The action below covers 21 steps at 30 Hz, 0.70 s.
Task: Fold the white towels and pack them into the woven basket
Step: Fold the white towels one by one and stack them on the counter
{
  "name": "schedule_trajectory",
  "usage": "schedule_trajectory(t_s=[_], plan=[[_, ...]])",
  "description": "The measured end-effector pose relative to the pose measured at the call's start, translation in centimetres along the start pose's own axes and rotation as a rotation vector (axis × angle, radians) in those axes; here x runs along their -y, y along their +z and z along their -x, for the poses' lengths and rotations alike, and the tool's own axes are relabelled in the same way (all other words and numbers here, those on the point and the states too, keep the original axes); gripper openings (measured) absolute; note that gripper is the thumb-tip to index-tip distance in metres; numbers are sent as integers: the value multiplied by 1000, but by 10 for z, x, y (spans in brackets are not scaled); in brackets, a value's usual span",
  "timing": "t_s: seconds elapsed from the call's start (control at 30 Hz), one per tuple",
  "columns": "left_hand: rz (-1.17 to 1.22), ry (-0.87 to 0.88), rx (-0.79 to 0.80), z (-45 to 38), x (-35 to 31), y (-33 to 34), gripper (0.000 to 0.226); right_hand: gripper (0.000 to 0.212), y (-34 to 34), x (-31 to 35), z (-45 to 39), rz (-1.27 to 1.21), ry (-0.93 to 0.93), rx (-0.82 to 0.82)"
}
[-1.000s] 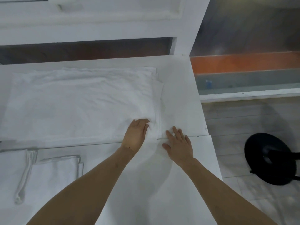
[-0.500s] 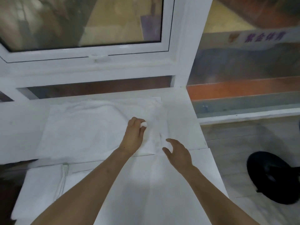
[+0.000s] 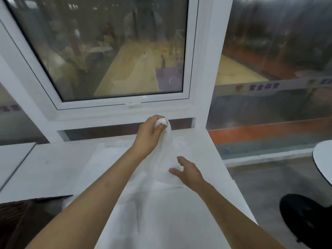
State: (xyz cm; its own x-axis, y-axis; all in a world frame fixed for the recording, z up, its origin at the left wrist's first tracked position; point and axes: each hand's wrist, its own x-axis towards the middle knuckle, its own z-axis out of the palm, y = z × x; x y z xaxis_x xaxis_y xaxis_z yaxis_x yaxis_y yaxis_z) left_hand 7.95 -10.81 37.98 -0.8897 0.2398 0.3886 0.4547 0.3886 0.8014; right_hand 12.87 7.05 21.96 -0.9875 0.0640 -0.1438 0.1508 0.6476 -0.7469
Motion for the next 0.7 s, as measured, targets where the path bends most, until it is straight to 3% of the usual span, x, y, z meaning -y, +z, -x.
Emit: schedule_trajectory(t_s=[0.07, 0.23, 0.43, 0.53, 0.6, 0.7], plan=[[64, 22, -56, -4, -23, -18, 13, 32, -4, 15, 14, -59, -37, -11], [193, 38, -209, -21, -74, -77, 18, 11, -65, 63, 61, -402, -153, -77], [304, 55, -72, -39, -92, -150, 9, 5, -151, 111, 88, -538, -312, -242], [323, 10, -62, -46, -69, -172, 8, 9, -179, 126, 85, -498, -342, -290], [257, -30, -77, -46, -48, -177, 24, 5, -190, 129, 78, -389, -349, -300], [169, -92, -140, -45, -13, -174, 27, 6, -197, 124, 54, -182, -304, -294]])
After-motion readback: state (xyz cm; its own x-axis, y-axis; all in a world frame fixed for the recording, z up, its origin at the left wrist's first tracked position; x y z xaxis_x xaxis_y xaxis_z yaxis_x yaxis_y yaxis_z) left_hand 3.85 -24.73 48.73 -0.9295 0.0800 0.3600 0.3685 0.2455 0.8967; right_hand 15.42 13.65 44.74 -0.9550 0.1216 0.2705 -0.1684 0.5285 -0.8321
